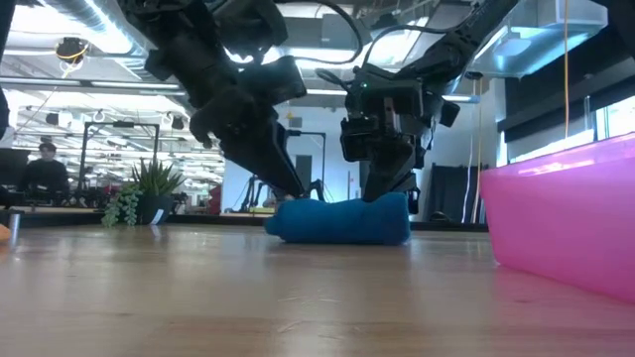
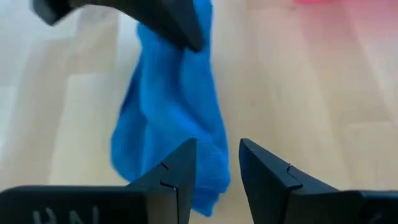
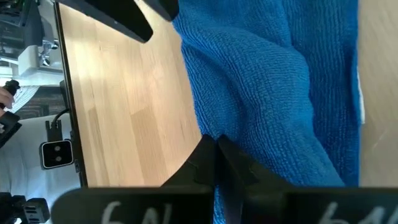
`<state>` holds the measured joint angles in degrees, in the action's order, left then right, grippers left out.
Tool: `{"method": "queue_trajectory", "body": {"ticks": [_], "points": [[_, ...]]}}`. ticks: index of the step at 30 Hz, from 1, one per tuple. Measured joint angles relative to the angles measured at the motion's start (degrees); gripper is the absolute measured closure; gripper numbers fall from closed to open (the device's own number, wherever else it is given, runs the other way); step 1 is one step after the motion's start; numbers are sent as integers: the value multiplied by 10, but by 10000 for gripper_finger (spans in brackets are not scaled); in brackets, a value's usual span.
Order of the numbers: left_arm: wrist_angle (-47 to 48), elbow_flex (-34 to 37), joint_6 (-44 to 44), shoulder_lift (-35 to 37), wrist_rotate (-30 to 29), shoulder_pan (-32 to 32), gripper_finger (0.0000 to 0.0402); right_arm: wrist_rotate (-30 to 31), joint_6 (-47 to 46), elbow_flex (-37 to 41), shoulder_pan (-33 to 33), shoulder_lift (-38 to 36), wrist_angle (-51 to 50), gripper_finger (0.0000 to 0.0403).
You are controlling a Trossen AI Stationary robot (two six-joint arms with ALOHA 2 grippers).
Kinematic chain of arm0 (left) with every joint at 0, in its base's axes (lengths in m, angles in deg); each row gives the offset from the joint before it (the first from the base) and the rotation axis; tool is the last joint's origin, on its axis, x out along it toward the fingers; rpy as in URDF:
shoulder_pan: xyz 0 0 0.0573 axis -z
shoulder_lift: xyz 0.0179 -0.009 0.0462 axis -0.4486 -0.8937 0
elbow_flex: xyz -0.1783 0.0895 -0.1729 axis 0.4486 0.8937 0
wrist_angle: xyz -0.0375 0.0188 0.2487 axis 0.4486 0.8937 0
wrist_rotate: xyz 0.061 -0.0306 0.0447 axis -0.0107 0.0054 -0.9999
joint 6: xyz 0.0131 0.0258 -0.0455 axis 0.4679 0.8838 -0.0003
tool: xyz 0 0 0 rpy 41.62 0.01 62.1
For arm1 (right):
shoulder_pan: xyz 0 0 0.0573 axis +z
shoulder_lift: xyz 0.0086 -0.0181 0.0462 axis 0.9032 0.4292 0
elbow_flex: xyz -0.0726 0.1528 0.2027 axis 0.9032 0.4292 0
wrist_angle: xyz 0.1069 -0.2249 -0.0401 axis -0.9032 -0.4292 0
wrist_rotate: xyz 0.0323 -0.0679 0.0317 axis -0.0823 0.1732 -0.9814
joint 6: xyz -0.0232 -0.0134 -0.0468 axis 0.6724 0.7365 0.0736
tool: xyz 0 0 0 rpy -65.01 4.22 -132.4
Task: Roll microfiber towels into tight, uniform cylinder then place into a basket
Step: Roll the blue microfiber towel
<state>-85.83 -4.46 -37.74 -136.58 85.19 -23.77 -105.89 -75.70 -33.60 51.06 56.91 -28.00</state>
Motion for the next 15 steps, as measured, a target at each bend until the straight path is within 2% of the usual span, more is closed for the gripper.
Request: {"method": "queue_trajectory", "body": {"ticks": [4, 15], "points": [[12, 0, 0, 0, -43, 9, 286, 0, 1, 0, 0, 0, 0, 398], [7, 2, -30, -46, -35, 20, 285, 5, 0, 0, 0, 0, 2, 398]]}}
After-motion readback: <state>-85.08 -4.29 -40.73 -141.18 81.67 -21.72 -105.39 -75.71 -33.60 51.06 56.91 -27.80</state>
